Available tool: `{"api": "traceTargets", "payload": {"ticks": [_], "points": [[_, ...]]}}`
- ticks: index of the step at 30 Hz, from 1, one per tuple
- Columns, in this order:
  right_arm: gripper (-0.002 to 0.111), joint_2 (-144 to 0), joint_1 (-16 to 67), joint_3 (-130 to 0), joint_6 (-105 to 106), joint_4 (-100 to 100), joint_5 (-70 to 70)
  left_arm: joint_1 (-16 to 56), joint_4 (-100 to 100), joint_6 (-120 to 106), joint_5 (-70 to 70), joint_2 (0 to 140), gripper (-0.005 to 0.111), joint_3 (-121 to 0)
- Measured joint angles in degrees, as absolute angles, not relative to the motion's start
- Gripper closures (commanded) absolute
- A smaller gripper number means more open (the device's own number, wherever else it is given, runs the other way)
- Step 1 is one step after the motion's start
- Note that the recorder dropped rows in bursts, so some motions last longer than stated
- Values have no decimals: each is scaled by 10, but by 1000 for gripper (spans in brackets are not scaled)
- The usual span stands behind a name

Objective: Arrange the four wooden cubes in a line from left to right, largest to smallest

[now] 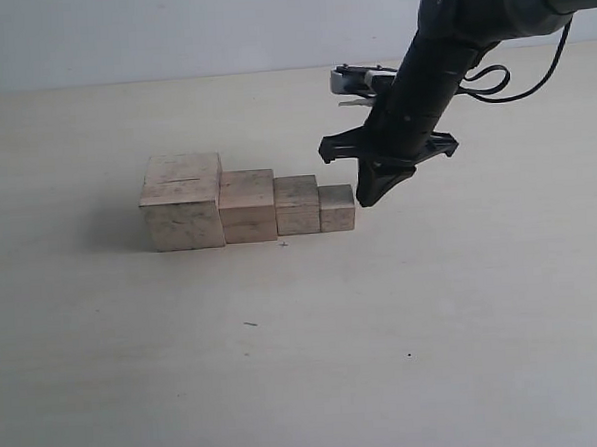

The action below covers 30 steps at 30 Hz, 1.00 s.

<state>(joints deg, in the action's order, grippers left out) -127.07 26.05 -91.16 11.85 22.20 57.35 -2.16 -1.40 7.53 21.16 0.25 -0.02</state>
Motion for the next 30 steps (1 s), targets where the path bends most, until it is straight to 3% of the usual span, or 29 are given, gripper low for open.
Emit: {"api": "traceTargets", "payload": {"ticks": [13,21,30], "points": [[108,-1202,261,-891,63,147,510,-22,-14,75,212,3,107,0],[108,-1012,261,-687,73,174,268,-22,-14,75,212,3,107,0],[108,-820,261,-488,83,183,221,-22,-14,75,212,3,107,0]]}}
